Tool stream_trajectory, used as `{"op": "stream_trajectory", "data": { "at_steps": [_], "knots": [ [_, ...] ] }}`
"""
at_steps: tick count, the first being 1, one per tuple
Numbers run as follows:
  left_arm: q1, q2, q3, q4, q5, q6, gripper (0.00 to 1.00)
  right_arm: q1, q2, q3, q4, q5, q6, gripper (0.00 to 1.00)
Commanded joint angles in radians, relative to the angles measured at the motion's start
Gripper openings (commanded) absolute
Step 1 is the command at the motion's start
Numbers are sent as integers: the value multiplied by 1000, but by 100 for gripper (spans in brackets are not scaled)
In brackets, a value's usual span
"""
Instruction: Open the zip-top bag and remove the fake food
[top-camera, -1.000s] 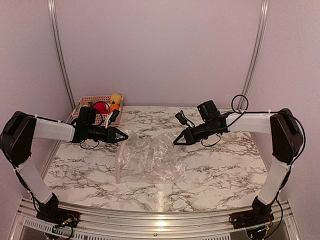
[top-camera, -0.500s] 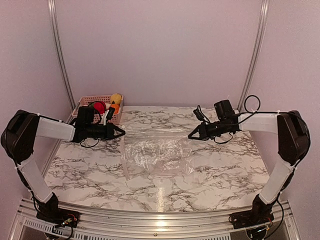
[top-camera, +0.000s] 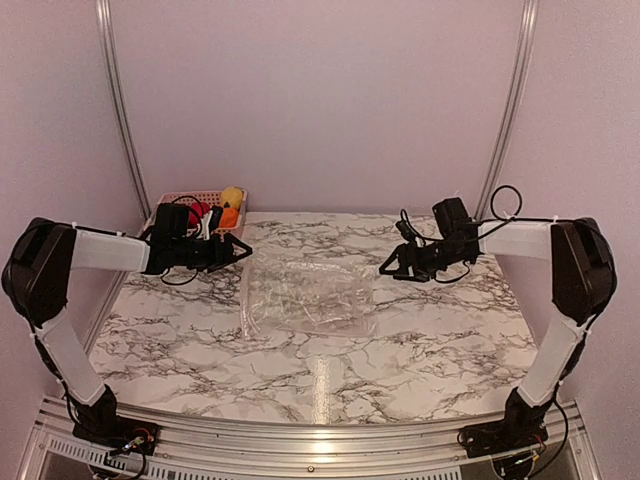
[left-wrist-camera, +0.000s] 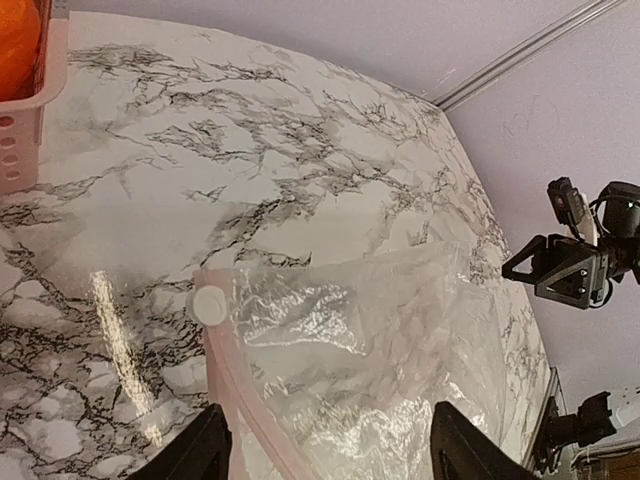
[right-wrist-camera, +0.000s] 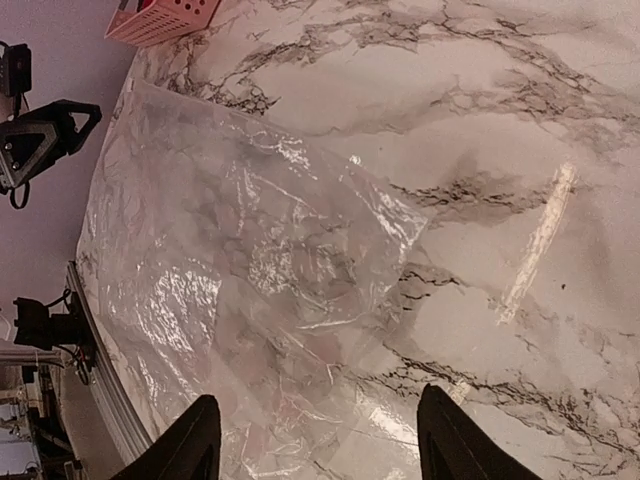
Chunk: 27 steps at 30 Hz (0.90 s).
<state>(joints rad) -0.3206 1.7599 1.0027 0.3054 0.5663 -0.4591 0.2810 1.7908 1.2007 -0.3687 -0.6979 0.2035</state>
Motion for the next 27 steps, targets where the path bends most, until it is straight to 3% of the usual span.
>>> {"op": "stream_trajectory", "data": {
  "at_steps": [1,8,14,17,20,27],
  "knots": [
    [9,-134,-114,-176,-38,50,73,-12,-105,-89,-49,-58,14,64],
    [-16,-309,-323,-222,11,64,77,105,-159,-197,-3,-78,83,60],
    [-49,-291,-365,-178,12,24,77,155,-106,-204,64,-62,136,59],
    [-47,-306,-387,-143,-21,-9,81,156,-113,-197,70,-51,136,61],
    [-47,-346,-390,-164,-69,-27,98,154,-131,-191,63,-43,119,67],
    [0,-507,-312,-300,-203,-32,99,105,-270,-240,121,-36,127,98]
  ]
}}
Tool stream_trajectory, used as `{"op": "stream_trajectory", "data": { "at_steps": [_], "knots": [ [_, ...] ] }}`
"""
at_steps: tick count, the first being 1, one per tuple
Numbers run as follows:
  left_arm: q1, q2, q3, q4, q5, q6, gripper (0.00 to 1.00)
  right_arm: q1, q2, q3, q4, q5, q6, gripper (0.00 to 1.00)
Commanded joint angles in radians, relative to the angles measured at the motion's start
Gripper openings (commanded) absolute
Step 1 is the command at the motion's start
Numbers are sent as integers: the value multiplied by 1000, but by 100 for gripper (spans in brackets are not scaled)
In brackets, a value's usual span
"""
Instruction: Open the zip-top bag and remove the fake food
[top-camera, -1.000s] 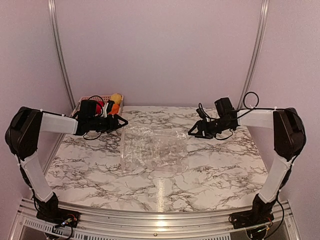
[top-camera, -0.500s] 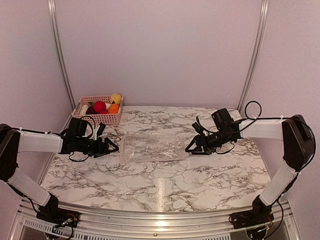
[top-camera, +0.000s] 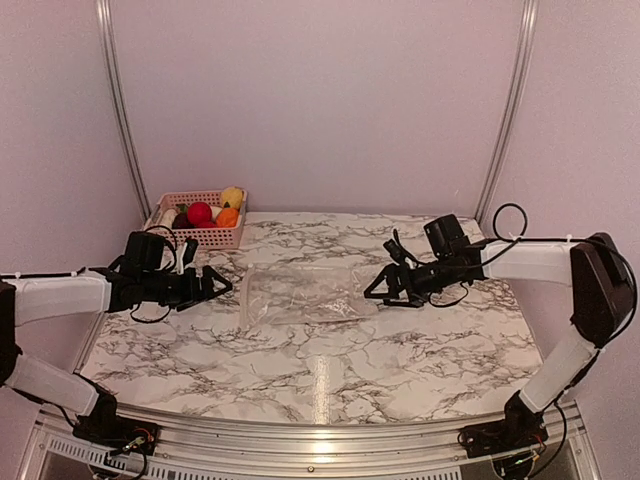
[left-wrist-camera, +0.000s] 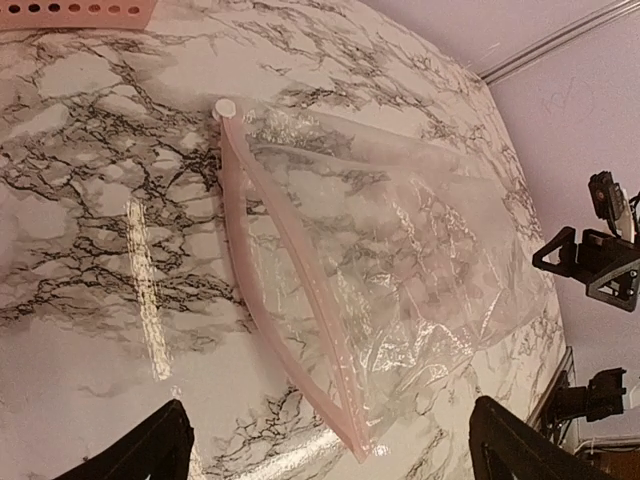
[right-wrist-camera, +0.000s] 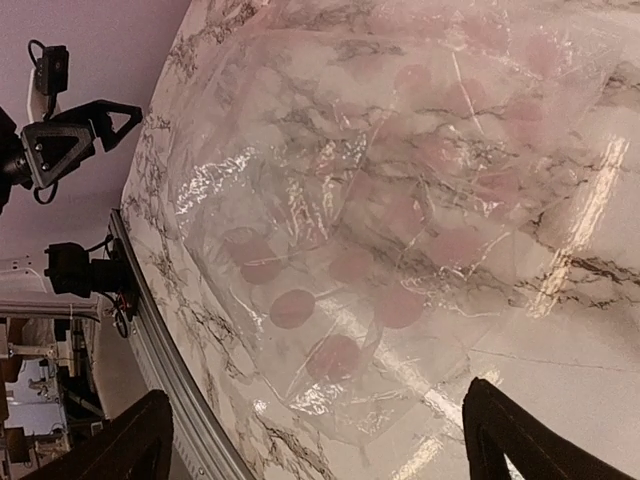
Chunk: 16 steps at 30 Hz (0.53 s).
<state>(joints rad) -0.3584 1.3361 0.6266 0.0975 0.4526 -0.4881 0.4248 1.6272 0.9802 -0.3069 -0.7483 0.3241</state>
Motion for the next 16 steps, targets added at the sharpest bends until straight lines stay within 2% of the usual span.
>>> {"op": "stream_trajectory", "data": {
  "at_steps": [1,5,10,16],
  "knots": [
    [52,-95,85,-141,-98,-1,99,-54,-127,-28,67,17,7,99],
    [99,-139,151,-241,-153,16,99,-109,-220,-59,79,50,3,99],
    [116,-145,222,-361,-313,40,99,-160,-346,-134,127,104,30,99],
    [116,-148,204,-326,-302,35,99,-162,-384,-188,163,115,50,99]
  ]
}}
